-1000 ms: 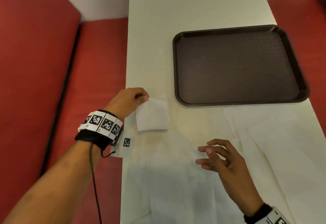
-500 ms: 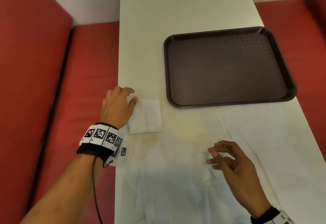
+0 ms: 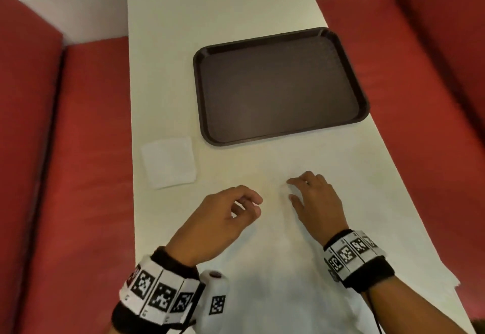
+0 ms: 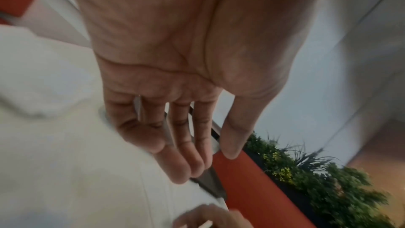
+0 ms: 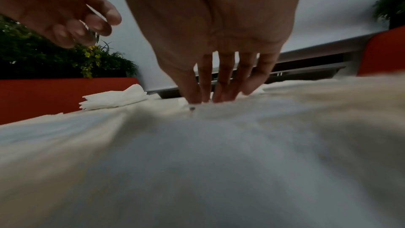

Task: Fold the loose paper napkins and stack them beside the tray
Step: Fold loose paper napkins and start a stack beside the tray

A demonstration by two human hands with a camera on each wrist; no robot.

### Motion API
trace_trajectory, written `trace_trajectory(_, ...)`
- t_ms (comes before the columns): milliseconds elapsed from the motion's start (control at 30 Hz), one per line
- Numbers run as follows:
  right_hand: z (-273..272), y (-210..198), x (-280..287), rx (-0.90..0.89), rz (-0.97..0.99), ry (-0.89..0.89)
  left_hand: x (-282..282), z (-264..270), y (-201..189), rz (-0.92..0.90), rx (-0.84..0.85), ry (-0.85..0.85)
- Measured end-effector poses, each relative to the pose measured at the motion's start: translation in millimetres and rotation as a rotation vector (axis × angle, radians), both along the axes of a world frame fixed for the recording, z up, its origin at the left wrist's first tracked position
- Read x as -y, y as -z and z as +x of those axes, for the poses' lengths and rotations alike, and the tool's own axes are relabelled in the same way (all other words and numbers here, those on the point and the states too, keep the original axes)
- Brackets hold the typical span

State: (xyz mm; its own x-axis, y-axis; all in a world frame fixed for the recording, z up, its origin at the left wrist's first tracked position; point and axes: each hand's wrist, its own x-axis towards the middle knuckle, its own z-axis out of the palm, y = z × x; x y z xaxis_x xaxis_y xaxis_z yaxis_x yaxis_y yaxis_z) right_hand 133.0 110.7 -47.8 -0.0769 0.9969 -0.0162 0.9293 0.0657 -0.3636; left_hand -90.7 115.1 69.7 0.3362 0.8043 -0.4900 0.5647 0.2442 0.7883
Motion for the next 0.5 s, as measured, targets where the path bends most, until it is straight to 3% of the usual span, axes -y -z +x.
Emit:
trace_trajectory(167,8,-1,1,-0.270,0.000,0.032,21,24,26,-0.042,-0.051,-0.096)
trace_trajectory(367,33,-32,15,-0.639,0.090,0.173,41,54,39,0.053,-0.164,-0.207)
trace_trajectory(433,47,-36,18,-0.655,0.004,0.192,44,68,39,0.073,-0.171,-0.232)
trace_trajectory(500,68,-29,19,-0.471,-0.063,0.218,46,83,39,0.086,-0.170,-0.239)
